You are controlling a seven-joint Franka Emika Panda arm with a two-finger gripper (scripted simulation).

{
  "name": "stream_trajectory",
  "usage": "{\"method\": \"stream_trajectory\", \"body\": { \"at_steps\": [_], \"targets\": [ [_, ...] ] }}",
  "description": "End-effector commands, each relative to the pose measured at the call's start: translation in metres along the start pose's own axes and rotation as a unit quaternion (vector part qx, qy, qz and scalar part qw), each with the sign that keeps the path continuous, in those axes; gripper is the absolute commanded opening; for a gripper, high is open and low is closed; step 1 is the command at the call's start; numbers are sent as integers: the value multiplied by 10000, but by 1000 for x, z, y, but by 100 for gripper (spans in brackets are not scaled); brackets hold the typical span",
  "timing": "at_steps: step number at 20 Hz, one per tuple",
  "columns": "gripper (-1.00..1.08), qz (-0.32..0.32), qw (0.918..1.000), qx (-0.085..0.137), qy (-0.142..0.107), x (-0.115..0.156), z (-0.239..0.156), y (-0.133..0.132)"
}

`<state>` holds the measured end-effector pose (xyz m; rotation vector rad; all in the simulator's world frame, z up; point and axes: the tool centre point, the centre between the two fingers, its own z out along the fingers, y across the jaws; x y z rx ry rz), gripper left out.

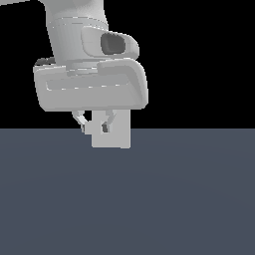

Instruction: Plug the charger into the wall socket.

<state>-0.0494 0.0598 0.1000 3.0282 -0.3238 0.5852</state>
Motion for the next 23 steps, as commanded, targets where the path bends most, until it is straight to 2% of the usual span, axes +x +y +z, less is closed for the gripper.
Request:
{"method": "stream_trajectory", "body": {
  "at_steps": [1, 14, 23],
  "targets": [
    [-100, 2, 10000, 0, 2, 2, 1, 0],
    [-100, 2, 10000, 1, -1, 41, 17, 1],
    [-100, 4, 10000, -1, 0, 46, 18, 0]
  ]
}}
